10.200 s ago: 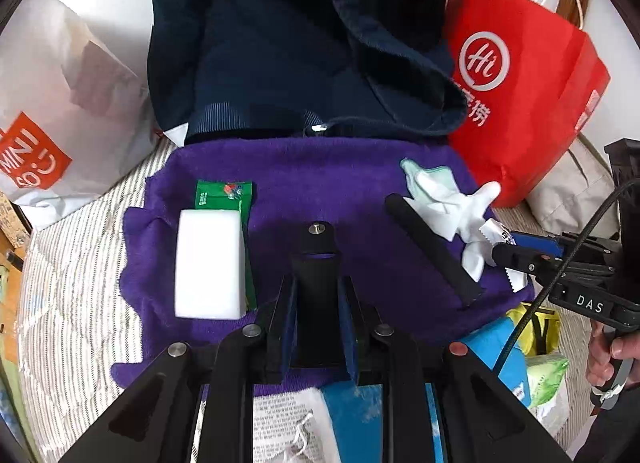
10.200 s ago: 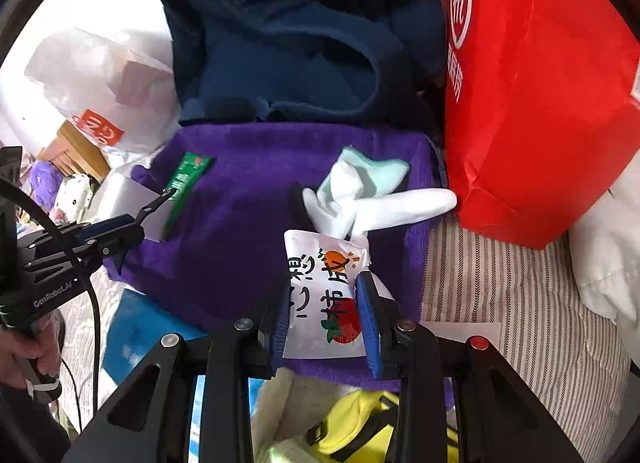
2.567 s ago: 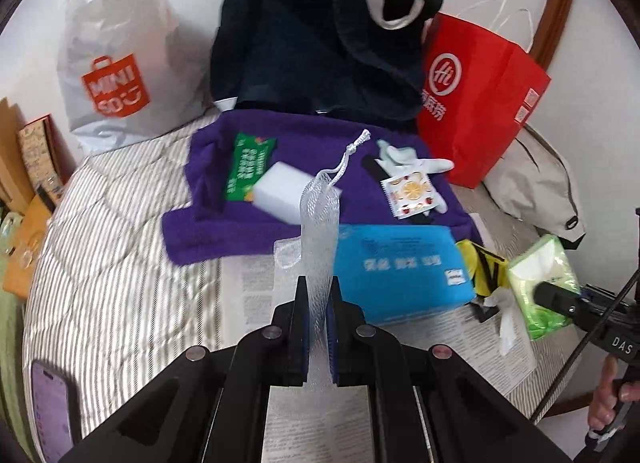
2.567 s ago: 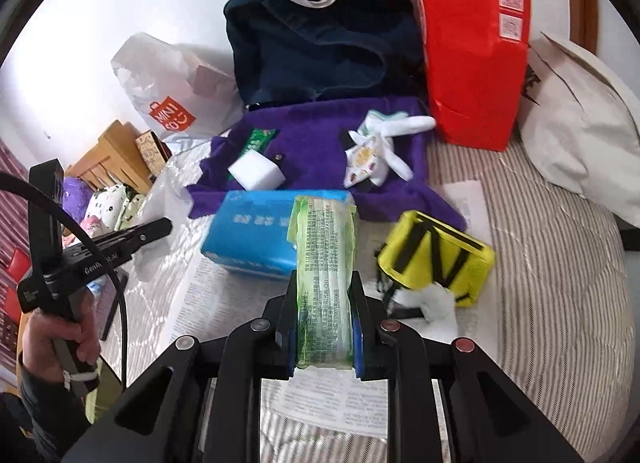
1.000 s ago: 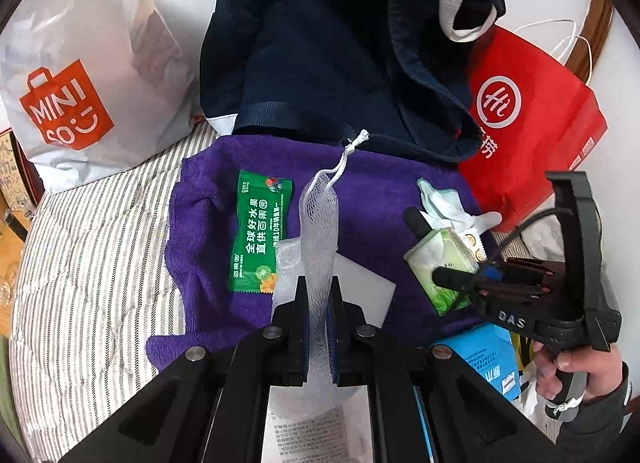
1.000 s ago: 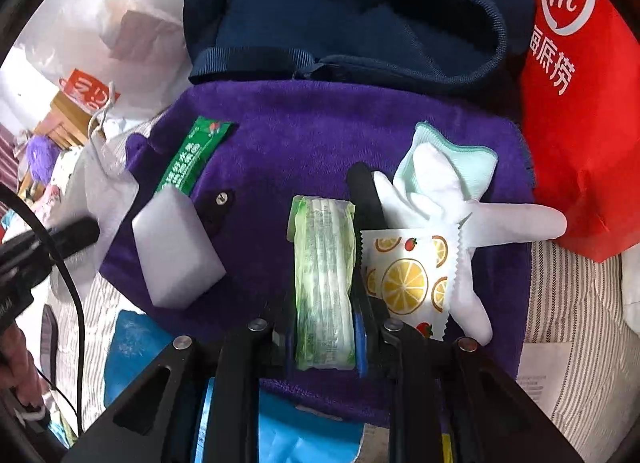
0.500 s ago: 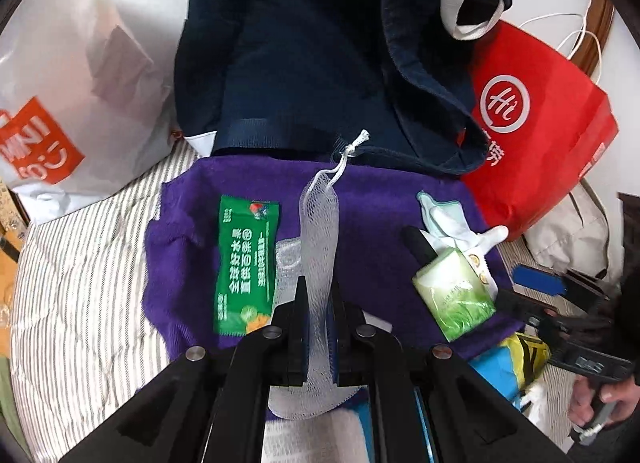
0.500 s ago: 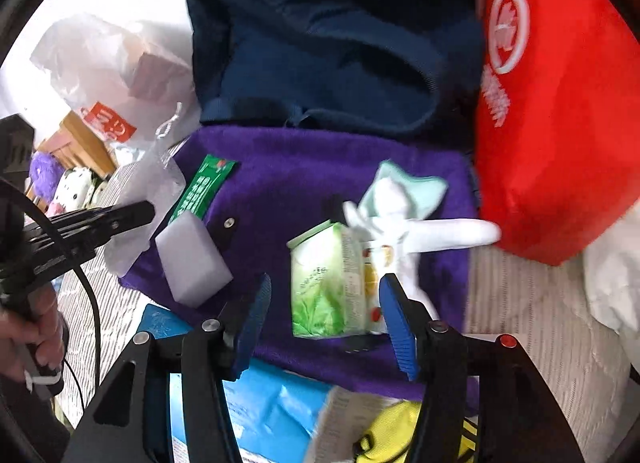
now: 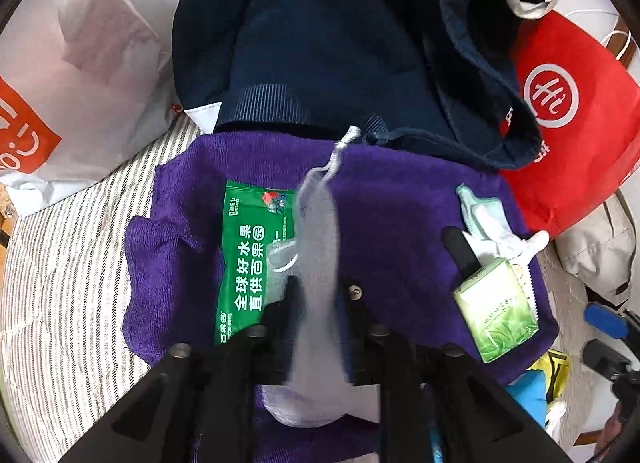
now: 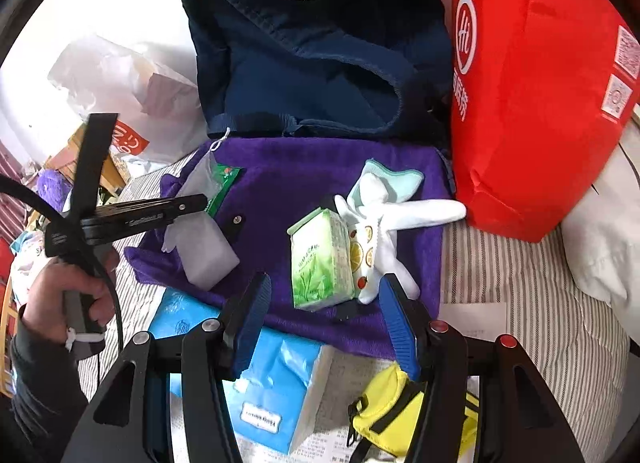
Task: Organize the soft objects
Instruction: 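Lower the white mesh bag onto the towel and open the left tool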
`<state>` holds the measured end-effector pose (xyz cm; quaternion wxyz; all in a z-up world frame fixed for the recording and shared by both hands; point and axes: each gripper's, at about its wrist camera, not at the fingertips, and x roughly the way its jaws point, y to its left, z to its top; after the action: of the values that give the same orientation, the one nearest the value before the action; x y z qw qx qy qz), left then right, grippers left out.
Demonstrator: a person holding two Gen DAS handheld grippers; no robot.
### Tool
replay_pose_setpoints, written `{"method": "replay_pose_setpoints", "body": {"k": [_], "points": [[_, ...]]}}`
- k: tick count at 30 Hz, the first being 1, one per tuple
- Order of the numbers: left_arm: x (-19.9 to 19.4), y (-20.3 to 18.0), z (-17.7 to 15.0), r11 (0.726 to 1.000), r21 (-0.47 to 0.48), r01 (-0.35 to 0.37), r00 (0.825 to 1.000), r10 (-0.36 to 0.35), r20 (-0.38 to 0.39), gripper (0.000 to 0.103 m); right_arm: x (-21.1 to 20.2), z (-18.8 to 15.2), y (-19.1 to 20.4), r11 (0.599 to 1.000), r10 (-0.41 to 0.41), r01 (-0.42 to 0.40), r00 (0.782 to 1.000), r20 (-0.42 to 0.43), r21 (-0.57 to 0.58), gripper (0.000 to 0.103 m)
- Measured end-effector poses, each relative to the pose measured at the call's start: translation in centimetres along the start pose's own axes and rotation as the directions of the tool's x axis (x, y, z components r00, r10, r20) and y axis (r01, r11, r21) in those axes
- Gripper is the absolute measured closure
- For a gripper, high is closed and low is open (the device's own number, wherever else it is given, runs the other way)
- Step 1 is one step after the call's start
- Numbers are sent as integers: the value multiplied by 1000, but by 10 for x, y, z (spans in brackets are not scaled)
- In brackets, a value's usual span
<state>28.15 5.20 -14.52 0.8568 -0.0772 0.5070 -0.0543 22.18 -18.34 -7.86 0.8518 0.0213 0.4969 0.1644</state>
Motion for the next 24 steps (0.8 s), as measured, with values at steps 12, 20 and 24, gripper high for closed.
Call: {"method": "replay_pose_setpoints", "body": {"k": [12,20,24], "points": [[-19,-10,-3,996,28,-83,996,82,16,37,-30,-23,-34,996,-26,23,999,28,87,43],[-50,-18,-19,997,22,-71,996,70,49,37,-46,-50,-57,992,-63,62,998,8,111,43],[-59,-22,-33,998,14,-68,997,67,50,37,-49,-68,-64,990,-81,82,997,-10,111,41]]}}
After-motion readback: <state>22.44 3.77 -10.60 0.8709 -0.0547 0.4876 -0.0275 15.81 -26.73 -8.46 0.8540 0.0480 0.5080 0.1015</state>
